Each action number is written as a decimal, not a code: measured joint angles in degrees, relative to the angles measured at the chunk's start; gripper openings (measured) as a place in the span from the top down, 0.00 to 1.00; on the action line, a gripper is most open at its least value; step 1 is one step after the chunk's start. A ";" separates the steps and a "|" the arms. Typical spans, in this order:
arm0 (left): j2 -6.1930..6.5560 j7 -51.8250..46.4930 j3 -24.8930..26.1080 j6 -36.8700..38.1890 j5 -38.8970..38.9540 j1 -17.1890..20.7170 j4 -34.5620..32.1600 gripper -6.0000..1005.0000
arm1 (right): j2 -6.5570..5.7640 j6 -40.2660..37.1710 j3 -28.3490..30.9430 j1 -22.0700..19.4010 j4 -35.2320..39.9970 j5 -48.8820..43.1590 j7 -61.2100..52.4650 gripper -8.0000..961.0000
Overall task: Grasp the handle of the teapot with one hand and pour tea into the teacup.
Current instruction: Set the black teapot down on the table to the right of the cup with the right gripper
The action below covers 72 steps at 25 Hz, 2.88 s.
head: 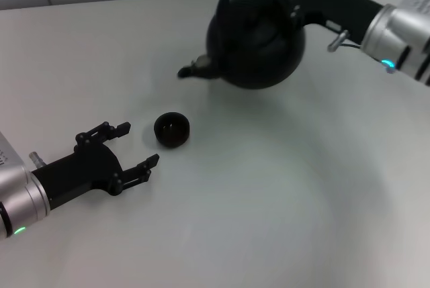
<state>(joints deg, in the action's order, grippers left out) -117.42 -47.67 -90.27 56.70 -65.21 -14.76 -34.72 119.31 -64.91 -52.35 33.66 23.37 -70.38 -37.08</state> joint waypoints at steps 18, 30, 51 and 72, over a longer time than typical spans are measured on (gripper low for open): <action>-0.01 0.21 -0.02 0.28 0.00 0.08 -0.23 0.21 | -0.13 -0.37 5.99 -6.24 -7.38 10.16 0.88 0.90; 0.08 0.24 -0.17 0.15 0.00 0.17 -0.27 0.21 | -0.15 -0.04 7.55 -6.58 -10.18 10.19 5.37 0.90; -0.35 -0.10 0.72 0.29 -2.19 0.29 -0.88 0.21 | -0.04 0.85 7.37 -6.71 -12.24 10.11 9.46 0.90; -0.32 -0.24 0.71 0.44 -2.24 0.41 -0.97 0.21 | 0.24 -1.03 7.40 -8.23 -15.36 10.26 15.04 0.69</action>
<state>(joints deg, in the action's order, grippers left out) -117.73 -47.91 -89.56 57.14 -67.45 -14.35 -35.69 119.55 -65.93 -44.95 25.44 8.00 -60.12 -22.05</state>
